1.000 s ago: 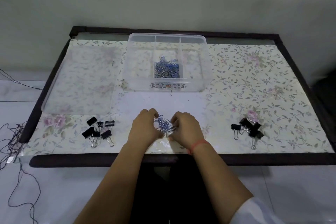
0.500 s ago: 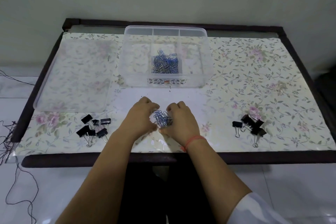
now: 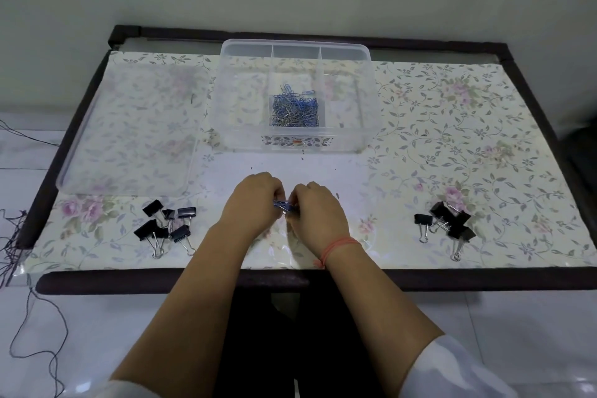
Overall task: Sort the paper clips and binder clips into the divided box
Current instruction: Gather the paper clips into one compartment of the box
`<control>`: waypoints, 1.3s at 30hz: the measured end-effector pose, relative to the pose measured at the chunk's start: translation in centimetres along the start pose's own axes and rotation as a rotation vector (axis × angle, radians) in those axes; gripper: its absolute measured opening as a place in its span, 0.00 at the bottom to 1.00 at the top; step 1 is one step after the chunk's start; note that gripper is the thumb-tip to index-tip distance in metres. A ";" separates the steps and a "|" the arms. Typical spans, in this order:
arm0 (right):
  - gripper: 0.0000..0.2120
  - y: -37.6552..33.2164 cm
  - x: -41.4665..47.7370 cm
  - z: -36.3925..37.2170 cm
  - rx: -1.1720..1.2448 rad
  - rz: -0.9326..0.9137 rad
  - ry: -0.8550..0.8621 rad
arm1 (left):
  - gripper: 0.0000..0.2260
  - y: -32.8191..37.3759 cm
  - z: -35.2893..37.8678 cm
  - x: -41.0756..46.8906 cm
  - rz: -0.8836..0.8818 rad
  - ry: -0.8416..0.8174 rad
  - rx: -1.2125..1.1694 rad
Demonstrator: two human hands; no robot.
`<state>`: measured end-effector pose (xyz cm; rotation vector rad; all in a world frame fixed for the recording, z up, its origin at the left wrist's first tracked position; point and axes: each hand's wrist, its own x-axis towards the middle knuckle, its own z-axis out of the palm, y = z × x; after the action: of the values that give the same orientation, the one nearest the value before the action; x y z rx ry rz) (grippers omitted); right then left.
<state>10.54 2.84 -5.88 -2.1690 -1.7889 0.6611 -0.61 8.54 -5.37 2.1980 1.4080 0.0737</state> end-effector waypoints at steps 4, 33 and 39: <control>0.09 -0.4 0.0 0.3 -0.071 -0.009 -0.011 | 0.06 -0.2 0.2 -0.1 0.002 0.011 0.041; 0.11 3.6 -0.8 -3.4 1.487 0.520 -0.240 | 0.13 -0.8 -1.8 -2.2 -0.586 -0.253 -1.636; 0.21 2.8 -1.3 -3.0 1.022 0.443 -0.152 | 0.10 -0.5 -1.5 -2.0 -0.607 -0.321 -1.619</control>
<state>14.28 1.20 -4.35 -1.7441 -0.6714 1.4589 -2.44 7.59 -3.90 0.4207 1.0456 0.4308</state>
